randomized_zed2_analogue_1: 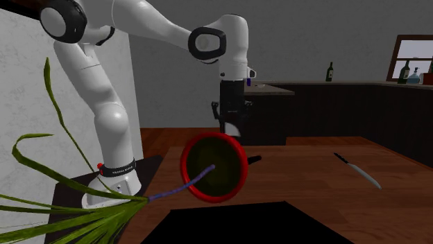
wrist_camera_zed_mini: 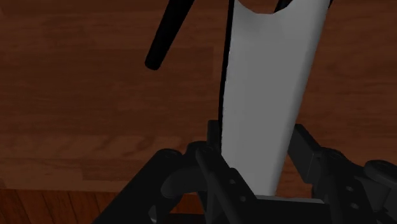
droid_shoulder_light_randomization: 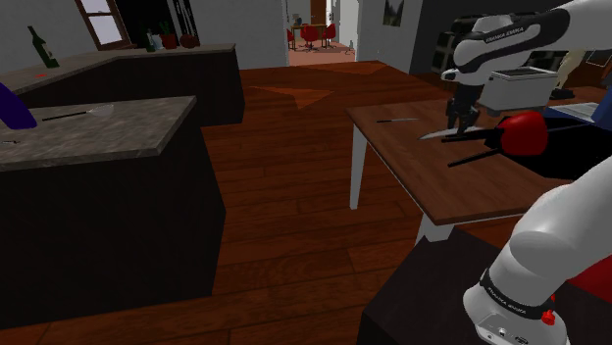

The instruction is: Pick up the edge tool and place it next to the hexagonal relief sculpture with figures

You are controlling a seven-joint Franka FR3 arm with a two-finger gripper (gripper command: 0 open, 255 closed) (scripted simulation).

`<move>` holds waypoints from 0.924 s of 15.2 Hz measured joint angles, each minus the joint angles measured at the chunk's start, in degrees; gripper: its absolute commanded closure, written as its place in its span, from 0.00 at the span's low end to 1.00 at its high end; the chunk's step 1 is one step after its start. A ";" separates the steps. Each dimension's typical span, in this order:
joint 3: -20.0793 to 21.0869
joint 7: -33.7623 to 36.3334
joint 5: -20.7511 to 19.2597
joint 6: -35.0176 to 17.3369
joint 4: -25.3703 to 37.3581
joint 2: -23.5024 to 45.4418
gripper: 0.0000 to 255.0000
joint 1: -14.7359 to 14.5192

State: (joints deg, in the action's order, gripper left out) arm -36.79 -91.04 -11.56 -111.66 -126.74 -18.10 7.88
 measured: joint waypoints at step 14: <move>-0.80 -7.68 -12.84 6.99 -14.43 -23.41 1.00 15.26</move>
State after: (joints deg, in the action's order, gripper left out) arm -37.59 -98.73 -24.40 -104.67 -141.16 -41.52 23.14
